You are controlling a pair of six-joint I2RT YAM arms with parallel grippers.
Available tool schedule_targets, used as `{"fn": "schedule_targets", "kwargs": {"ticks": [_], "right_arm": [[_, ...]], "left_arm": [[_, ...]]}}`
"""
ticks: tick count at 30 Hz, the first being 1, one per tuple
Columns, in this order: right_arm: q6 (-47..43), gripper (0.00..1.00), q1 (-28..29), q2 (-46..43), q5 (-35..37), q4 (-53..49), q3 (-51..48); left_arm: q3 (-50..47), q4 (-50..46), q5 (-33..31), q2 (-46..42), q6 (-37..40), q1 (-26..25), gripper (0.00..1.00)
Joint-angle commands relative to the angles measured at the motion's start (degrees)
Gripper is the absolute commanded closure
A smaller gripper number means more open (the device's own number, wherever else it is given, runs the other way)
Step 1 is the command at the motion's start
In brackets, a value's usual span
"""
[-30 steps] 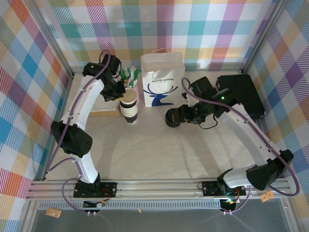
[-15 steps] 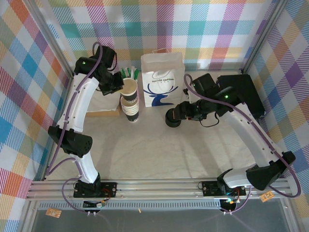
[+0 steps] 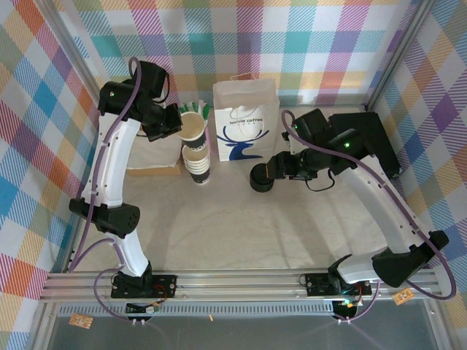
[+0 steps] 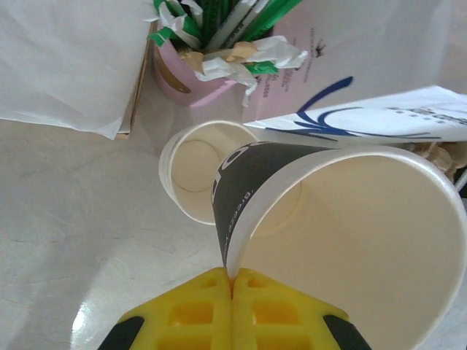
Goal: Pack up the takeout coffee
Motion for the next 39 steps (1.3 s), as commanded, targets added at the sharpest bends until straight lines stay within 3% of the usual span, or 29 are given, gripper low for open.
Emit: {"fn": "schedule_targets", "kwargs": {"ticks": [1,6,8,11,19,24,31,39], "right_arm": [[-1.34,0.37,0.27,-1.53,3.91,-2.94,1.46],[-3.3,0.28,0.23,-2.8,8.61,-4.74,1.56],[-3.75,0.14,0.27,-3.56,10.37,-5.0,1.05],[-5.34,0.01,0.08,-3.68,10.88,-5.27,0.22],[-7.06,0.01,-0.01,-2.57,11.85,-5.58,-0.34],[-7.29,0.05,-0.03,-4.61,11.68,-1.96,-3.08],[-5.56,0.15,-0.02,-5.18,10.53,2.12,-5.51],[-2.37,0.21,-0.01,-5.31,8.29,6.59,-7.42]], "left_arm": [[2.53,-5.3,-0.23,-3.44,-0.64,-2.58,1.0],[2.36,-8.3,0.59,-6.29,2.07,-6.72,1.0],[1.45,-9.28,1.89,-7.55,4.4,-9.4,1.0],[-5.37,-7.51,1.67,-11.02,6.92,-14.26,1.0],[-44.08,15.99,6.95,-28.43,8.01,-19.77,1.0],[-57.82,25.53,4.19,-31.69,6.04,-23.18,1.0],[-66.87,36.1,0.47,-29.09,3.59,-25.32,1.0],[-67.32,37.4,-0.51,-20.92,5.32,-25.8,1.0]]}}
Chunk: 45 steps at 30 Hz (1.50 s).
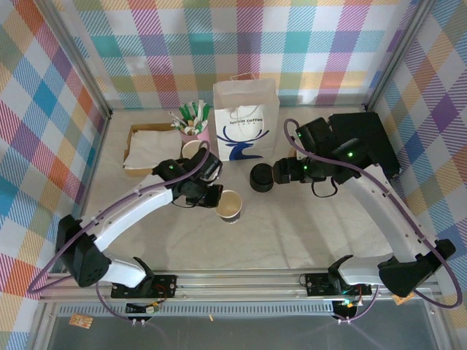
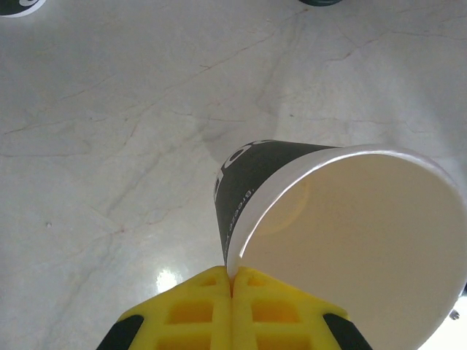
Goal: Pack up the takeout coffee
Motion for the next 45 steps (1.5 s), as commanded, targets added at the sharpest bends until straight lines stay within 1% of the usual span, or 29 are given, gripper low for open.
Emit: {"fn": "schedule_targets", "kwargs": {"ticks": [1,8,18,19,21,22,25,26,28,29,33,36,39,42,45], "right_arm": [[2.13,0.21,0.04,-0.82,-1.94,3.02,-0.42],[2.44,0.21,0.01,-0.73,-2.03,3.69,-1.77],[2.63,0.2,0.08,-1.46,-2.64,3.75,-3.55],[2.72,0.2,0.07,-1.49,-2.8,3.92,-3.77],[2.73,0.19,0.01,-1.49,-2.9,3.96,-3.95],[2.78,0.19,0.01,-1.54,-2.98,3.98,-4.0],[2.63,0.18,0.01,-1.46,-3.02,3.96,-3.84],[2.49,0.18,0.01,-1.49,-2.98,3.98,-3.74],[2.15,0.17,0.06,-1.25,-2.78,3.79,-3.36],[1.92,0.17,0.03,-1.05,-2.53,3.75,-3.02],[0.38,0.18,0.12,-0.15,-0.43,2.11,-0.86],[-2.4,0.21,0.1,0.74,1.43,1.59,0.77],[-5.67,0.25,0.1,1.62,1.48,3.28,1.43],[-8.44,0.27,0.1,3.16,0.85,5.37,0.98],[-9.52,0.27,0.19,5.24,0.59,7.18,1.12]], "left_arm": [[0.31,1.33,-0.54,2.94,0.88,-0.61,1.0],[2.84,-0.14,0.27,8.37,1.9,-0.63,1.0],[3.45,-0.39,0.27,10.47,1.92,-0.67,1.0],[3.22,-0.31,0.16,10.4,1.87,-0.65,0.99],[3.15,-0.39,-0.12,10.35,1.85,-0.65,0.93],[3.05,-0.36,-0.07,10.33,1.63,-0.65,0.88],[2.99,-0.51,-0.49,9.65,1.26,-0.66,0.69],[3.07,-0.45,-0.76,9.22,1.25,-0.69,0.64],[3.24,-0.41,-0.98,8.48,1.01,-0.66,0.59],[3.46,-0.45,-1.03,8.09,0.99,-0.7,0.57],[5.85,-2.18,-2.05,6.74,1.04,-0.6,0.56],[9.49,-4.61,-4.16,4.4,1.14,-0.63,0.53],[12.05,-5.51,-7.16,0.15,0.71,-0.65,0.5],[11.31,-5.0,-10.48,-4.95,-1.92,-0.59,0.42],[7.92,-3.69,-12.44,-9.69,-4.61,-0.58,0.36]]}}
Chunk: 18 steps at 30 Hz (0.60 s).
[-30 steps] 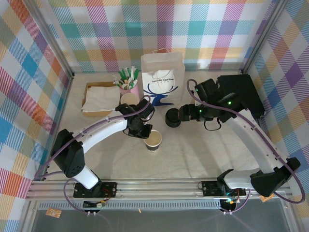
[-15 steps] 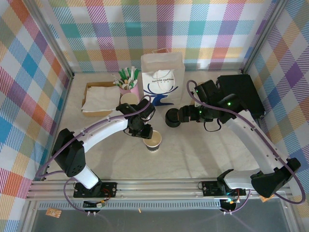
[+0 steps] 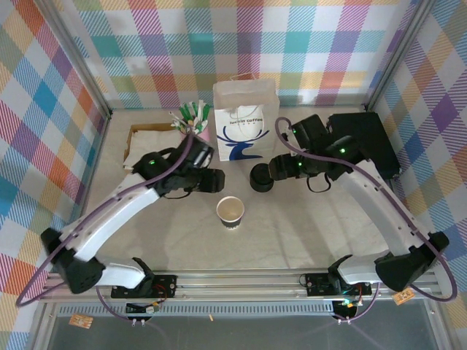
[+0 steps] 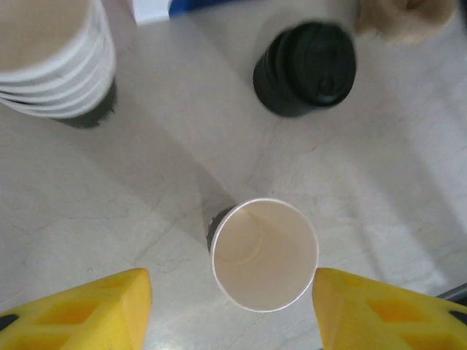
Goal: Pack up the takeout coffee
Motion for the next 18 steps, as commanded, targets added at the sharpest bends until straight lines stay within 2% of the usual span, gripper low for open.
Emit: {"fn": "schedule_targets", "kwargs": {"ticks": [1,3,7,18], "right_arm": [[-3.56,0.27,0.19,2.64,0.04,3.68,0.97],[-3.66,0.25,0.19,3.44,0.05,5.7,0.19],[-4.42,0.19,0.23,5.64,-0.16,8.97,-1.32],[-5.22,0.14,0.19,13.67,0.95,11.69,-3.4]], "left_arm": [[-3.36,-0.61,-4.77,-4.47,-4.08,-0.46,0.32],[-5.3,-0.33,-6.43,-6.94,-5.37,-0.42,0.27],[-7.72,-0.06,-6.83,-10.46,-5.67,-0.42,0.1],[-11.28,3.08,1.79,-12.3,0.99,-0.4,0.1]]}}
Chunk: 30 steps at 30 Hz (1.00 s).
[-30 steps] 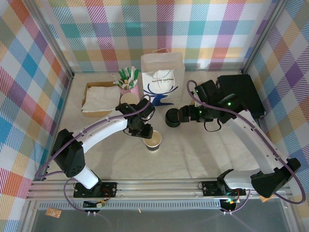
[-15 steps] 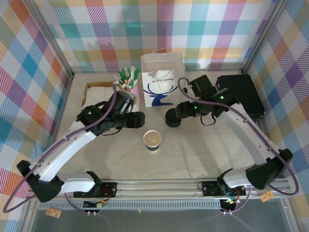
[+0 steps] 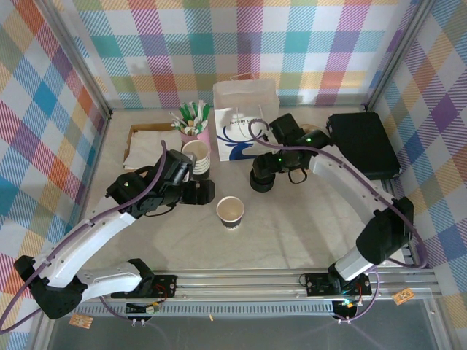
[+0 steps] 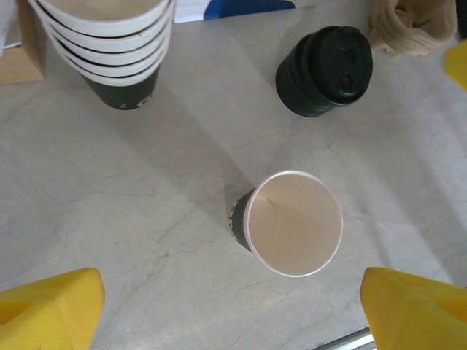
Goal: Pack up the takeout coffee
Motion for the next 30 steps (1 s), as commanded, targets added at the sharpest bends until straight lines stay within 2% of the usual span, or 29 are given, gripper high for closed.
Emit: {"fn": "schedule_targets", "kwargs": {"ticks": [1,5,11,30], "right_arm": [[-0.54,0.14,0.19,1.45,0.85,2.11,-1.53],[0.18,0.18,0.14,4.48,1.3,2.76,-1.67],[2.36,0.17,0.1,8.29,1.69,3.63,-0.93],[3.88,0.21,0.03,14.35,1.87,4.8,1.25]], "left_arm": [[-1.63,2.39,4.3,-0.91,2.83,-0.38,0.1],[-2.14,2.8,5.82,-0.76,3.74,-0.43,0.1],[-3.01,3.5,5.12,-1.34,5.0,-0.38,0.0],[-3.46,-0.3,3.57,-1.71,4.84,-0.38,0.0]]}}
